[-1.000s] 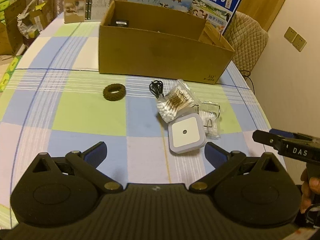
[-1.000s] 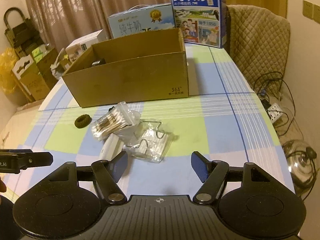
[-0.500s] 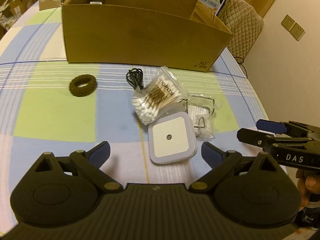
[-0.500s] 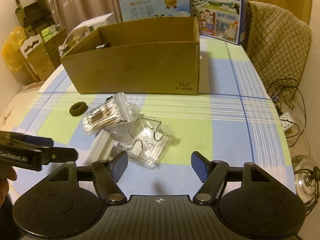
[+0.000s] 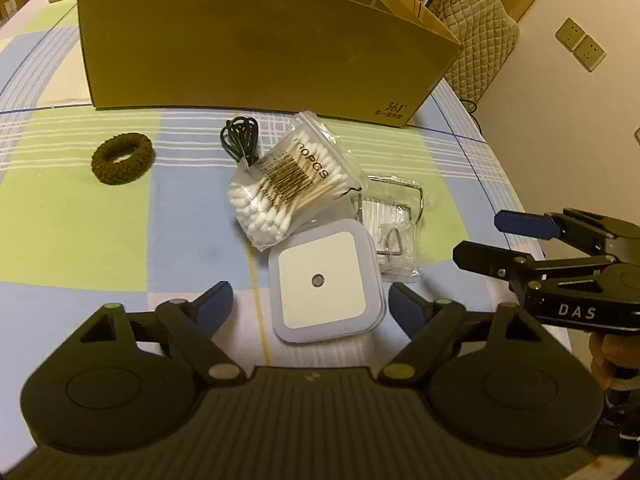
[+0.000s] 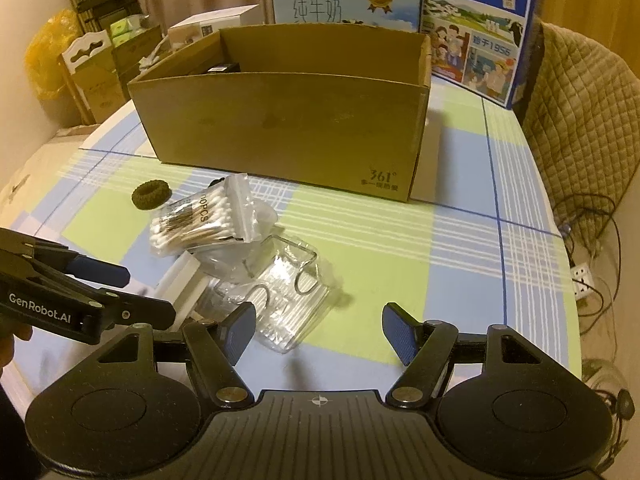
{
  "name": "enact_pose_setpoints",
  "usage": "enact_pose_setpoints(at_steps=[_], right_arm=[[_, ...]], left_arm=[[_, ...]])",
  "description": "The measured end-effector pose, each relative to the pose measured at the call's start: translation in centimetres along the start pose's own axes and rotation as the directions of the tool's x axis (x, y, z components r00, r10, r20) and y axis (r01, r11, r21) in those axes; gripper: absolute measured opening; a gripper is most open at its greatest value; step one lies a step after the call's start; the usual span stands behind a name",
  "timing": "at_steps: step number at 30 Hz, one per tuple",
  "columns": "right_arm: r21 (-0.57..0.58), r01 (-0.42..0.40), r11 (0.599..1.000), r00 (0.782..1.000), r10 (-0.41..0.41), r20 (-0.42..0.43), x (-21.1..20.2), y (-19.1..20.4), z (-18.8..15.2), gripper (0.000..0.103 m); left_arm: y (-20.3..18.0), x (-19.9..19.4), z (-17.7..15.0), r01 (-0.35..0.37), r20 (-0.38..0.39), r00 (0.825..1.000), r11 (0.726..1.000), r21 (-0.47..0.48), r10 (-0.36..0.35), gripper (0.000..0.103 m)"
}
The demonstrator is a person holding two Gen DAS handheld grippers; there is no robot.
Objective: Organize objects
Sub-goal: 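Move left tool to white square night light while right tool approaches clear plastic box, then close left tool on white night light while right tool closes on clear plastic box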
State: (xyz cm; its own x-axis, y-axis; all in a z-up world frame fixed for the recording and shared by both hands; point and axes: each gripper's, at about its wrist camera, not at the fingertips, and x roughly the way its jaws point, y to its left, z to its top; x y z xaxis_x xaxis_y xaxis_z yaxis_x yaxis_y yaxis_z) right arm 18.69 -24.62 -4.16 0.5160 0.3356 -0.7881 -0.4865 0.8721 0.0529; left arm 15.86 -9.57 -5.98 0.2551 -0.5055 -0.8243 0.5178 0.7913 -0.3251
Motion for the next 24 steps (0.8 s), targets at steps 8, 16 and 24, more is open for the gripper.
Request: enact_pose_setpoints(at_steps=[8,16,24], right_arm=[[-0.012,-0.011,1.000,1.000,0.011,-0.012,0.9,-0.3,0.1,0.067],[-0.046,-0.032,0.998,0.999,0.031,-0.017,1.4,0.0,0.3,0.067],[-0.152,-0.073,0.986,0.997,0.074,-0.003,2.1,1.0,0.6,0.083]], left_arm=[[0.0,1.3,0.5,0.032,-0.017,0.999,0.999,-0.011,-0.032,0.066],[-0.2,1.5,0.6,0.033,-0.025,0.999,0.999,-0.002,-0.033,0.061],[0.6,-0.5,-0.1,-0.024,-0.005,1.000,0.999,0.036,0.024,0.061]])
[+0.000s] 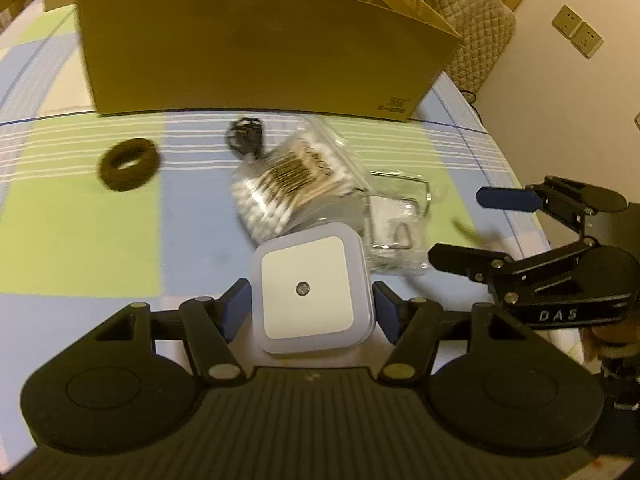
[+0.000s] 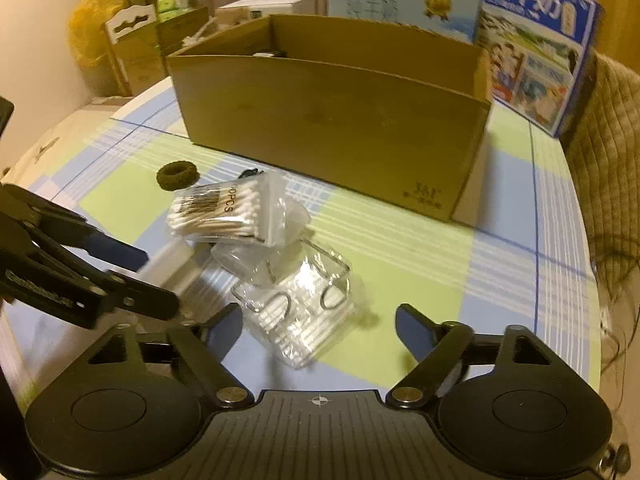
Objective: Organize objects
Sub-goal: 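Close left tool on white night light while right tool closes on clear plastic box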
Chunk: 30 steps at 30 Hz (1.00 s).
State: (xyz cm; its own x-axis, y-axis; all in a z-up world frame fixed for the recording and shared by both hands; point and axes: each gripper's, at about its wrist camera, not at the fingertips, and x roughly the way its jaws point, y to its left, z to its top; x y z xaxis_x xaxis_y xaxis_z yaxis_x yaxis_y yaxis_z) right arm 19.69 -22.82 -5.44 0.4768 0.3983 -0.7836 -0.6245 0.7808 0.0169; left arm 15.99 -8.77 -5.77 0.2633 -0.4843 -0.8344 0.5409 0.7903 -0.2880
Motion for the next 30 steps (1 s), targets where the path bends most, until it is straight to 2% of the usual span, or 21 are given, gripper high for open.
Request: enact_pose_setpoints(at_steps=[8,18,26,30], right_arm=[[-0.094,-0.011,0.995,1.000,0.010,-0.019,2.5,1.0,0.7,0.086],[-0.153,0.019,0.988,0.999,-0.025,-0.035,5.2,2.6,0.7,0.089],[-0.077,0.027,0.997,0.999,-0.029,-0.027,5.6,1.8,0.8,0.089],[-0.033,0.037,0.999,0.999,-0.038,-0.017,5.3,1.7,0.9,0.077]], left_arm=[[2.3,-1.9,-0.6,-0.035,0.026,0.999,0.999,-0.032,0.035,0.061],[3.1,-2.0,-0.7,-0.031,0.030,0.999,0.998,-0.055,0.032,0.061],[3.3,-1.8,-0.7,-0.026,0.031,0.999,0.998,-0.063,0.028,0.061],[3.3,-1.9,-0.7,-0.029,0.033,0.999,0.998,-0.061,0.031,0.061]])
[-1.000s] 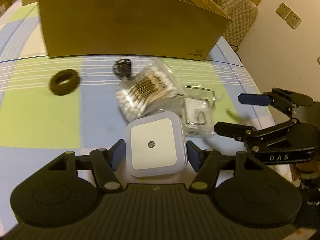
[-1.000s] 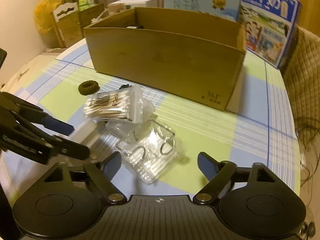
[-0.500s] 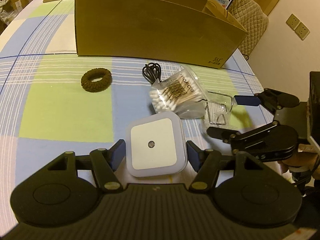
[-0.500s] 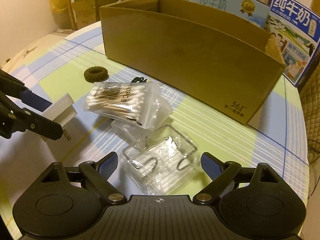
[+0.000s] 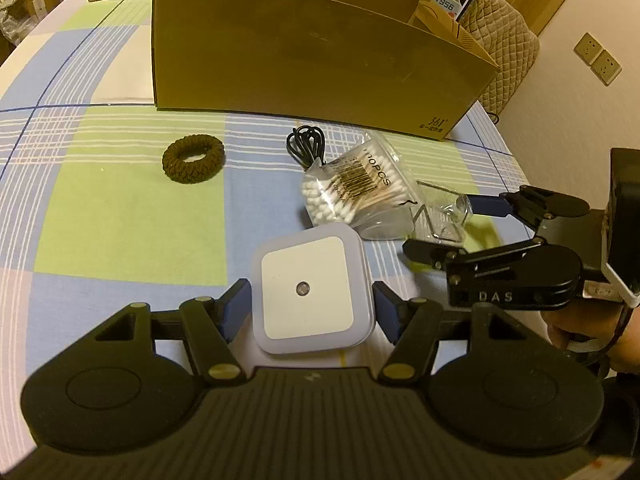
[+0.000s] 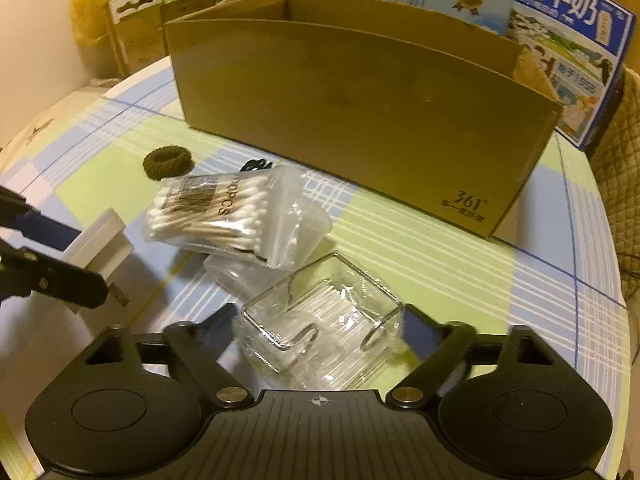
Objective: Organize objects
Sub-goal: 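Close left tool on white night light while right tool closes on clear plastic box, then carry white light with left tool while right tool carries clear box to cardboard box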
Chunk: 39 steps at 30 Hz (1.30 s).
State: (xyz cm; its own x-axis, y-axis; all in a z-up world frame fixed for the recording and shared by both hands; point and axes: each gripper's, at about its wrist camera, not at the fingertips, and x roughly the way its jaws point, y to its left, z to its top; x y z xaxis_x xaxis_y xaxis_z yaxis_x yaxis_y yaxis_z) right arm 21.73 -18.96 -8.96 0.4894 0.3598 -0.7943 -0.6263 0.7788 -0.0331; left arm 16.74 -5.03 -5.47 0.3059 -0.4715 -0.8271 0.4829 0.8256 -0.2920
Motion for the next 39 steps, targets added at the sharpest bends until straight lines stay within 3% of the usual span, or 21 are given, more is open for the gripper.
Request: enact_pose_setpoints(at_steps=[6,25,39], right_arm=[[0.033,0.013,0.999,1.000,-0.013,0.007,-0.9,0.4,0.3,0.068],[0.135,0.078,0.988,0.990,-0.093,0.107,-9.6,4.0,0.9,0.068],[0.132,0.086,0.987,0.979,-0.109,0.174,-15.1,6.8,2.0,0.068]], left_arm=[[-0.1,-0.4,0.1,-0.008,0.009,1.000,1.000,-0.001,0.008,0.061],[-0.7,-6.9,0.3,-0.026,0.119,0.993,1.000,0.008,0.025,0.061],[-1.3,-12.1,-0.6,-0.038,0.193,0.981,0.999,0.012,0.035,0.061]])
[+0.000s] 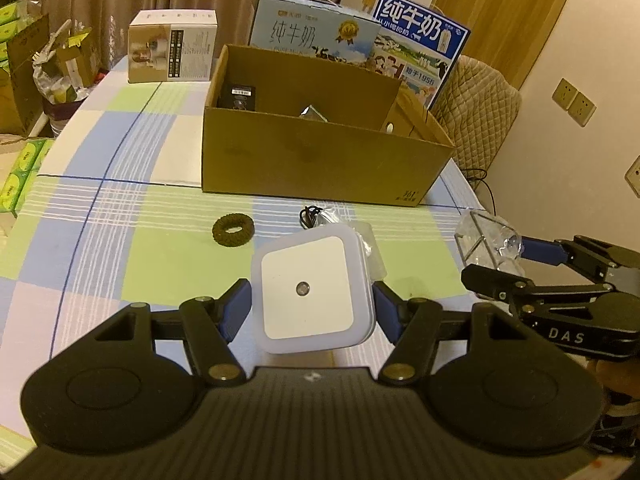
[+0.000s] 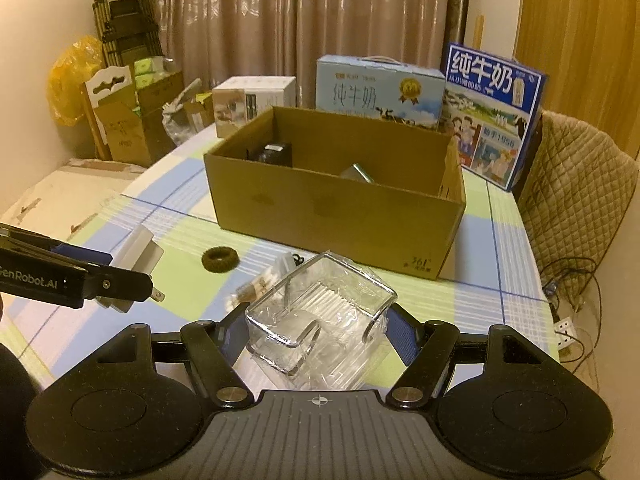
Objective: Organize objects
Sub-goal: 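Carry white light with left tool while right tool carries clear box to cardboard box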
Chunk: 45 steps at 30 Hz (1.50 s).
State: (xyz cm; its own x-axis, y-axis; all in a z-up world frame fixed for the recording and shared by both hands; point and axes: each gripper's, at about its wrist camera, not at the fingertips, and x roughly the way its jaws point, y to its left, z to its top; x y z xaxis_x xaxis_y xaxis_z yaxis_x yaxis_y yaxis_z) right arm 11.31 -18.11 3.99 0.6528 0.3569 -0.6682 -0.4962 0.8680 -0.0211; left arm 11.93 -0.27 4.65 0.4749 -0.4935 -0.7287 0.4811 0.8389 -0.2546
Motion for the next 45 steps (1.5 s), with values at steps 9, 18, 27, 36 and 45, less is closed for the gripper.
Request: enact_pose_setpoints(at_steps=[9,18,27,36,45], right_arm=[[-0.014,0.001,1.000,1.000,-0.001,0.023,-1.4,0.9,0.5,0.068],[-0.019,-0.001,1.000,1.000,0.001,0.022,-1.5,0.9,0.7,0.068],[-0.017,0.014,1.000,1.000,-0.013,0.027,-0.7,-0.9,2.8,0.068],[-0.026,0.033,0.999,0.997,-0.031,0.065,1.4,-4.0,8.7,0.068],[0.000,0.029,1.000,0.997,-0.029,0.066,5.4,-6.4,13.2,0.068]], left_arm=[[0.1,-1.6,0.0,-0.004,0.024,1.000,1.000,0.005,0.004,0.061],[0.2,-1.7,0.7,-0.009,0.033,0.999,1.000,0.018,0.009,0.061],[0.8,-0.1,5.0,-0.014,0.042,0.999,0.999,0.045,0.012,0.061],[0.1,2.8,12.2,-0.012,0.061,0.998,0.994,0.106,0.006,0.061],[-0.9,6.5,17.0,-0.020,0.056,0.998,0.987,0.162,0.011,0.061]])
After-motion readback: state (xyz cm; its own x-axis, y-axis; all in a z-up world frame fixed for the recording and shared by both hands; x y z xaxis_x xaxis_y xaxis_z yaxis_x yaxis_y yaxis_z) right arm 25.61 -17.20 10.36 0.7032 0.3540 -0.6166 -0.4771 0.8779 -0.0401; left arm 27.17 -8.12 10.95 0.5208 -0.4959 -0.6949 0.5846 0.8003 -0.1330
